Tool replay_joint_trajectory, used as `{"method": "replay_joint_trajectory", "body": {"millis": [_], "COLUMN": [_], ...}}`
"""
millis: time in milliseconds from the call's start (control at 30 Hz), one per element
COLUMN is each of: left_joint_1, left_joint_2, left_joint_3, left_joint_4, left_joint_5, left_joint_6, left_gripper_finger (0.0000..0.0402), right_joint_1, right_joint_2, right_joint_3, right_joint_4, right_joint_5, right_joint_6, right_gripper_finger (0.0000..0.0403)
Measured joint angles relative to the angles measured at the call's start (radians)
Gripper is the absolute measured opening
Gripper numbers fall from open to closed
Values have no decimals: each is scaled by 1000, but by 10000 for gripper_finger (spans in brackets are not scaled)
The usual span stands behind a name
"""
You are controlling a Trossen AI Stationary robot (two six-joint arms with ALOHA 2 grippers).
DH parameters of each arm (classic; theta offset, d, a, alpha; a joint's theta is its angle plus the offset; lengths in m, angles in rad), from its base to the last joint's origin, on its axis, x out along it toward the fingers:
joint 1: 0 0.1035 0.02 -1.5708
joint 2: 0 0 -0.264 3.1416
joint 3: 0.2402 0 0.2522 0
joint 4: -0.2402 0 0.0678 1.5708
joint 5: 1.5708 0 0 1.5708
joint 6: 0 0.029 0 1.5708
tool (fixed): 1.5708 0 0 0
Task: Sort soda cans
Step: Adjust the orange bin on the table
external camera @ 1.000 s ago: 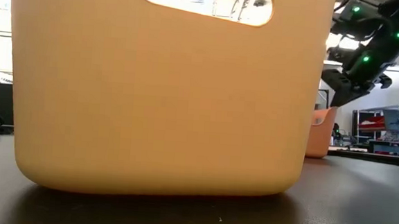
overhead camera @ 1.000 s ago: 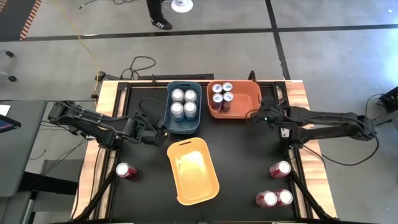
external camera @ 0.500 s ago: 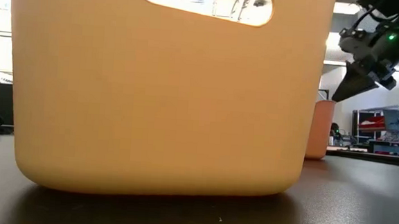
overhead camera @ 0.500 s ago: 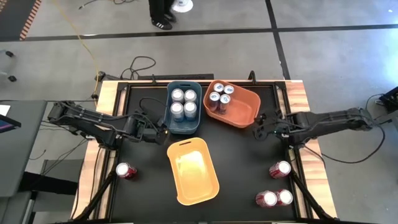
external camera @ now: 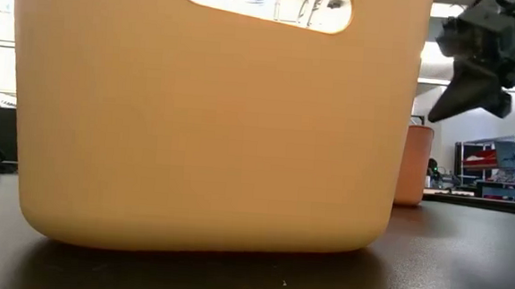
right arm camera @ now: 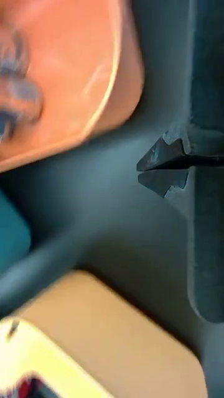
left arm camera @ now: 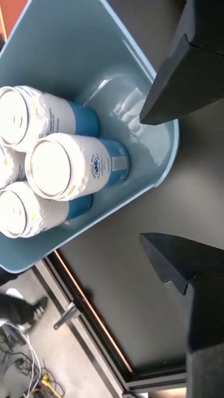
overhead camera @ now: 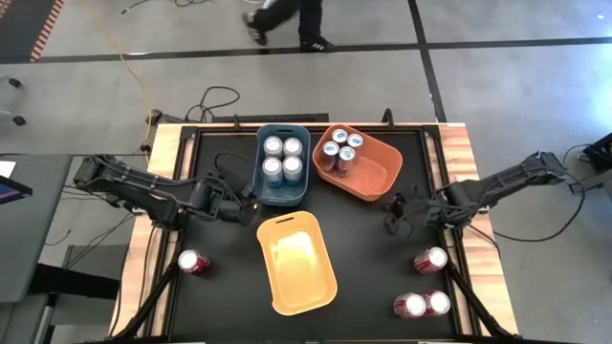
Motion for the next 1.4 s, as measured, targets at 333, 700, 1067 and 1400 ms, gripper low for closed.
{"method": "replay_joint_trajectory", "body": {"millis": [333, 700, 1067, 1400], "left_joint_1": [-62, -102, -115, -127], "left_joint_2": [0, 0, 0, 0], "left_joint_3": [0, 0, 0, 0], "left_joint_4": [3, 7, 9, 8], "left_joint_5": [10, -24, -17, -17], "left_joint_6": [-6, -12, -35, -34], "left_gripper_finger": [296, 296, 296, 296], "right_joint_1": [86, -218, -434, -363], "right_joint_2": [47, 50, 123, 253], "right_joint_3": [124, 213, 201, 201], "right_joint_4": [-89, -537, -515, -336], "right_joint_5": [174, 344, 186, -3], "right_joint_6": [-49, -12, -196, -239], "right_gripper_finger": [0, 0, 0, 0]}}
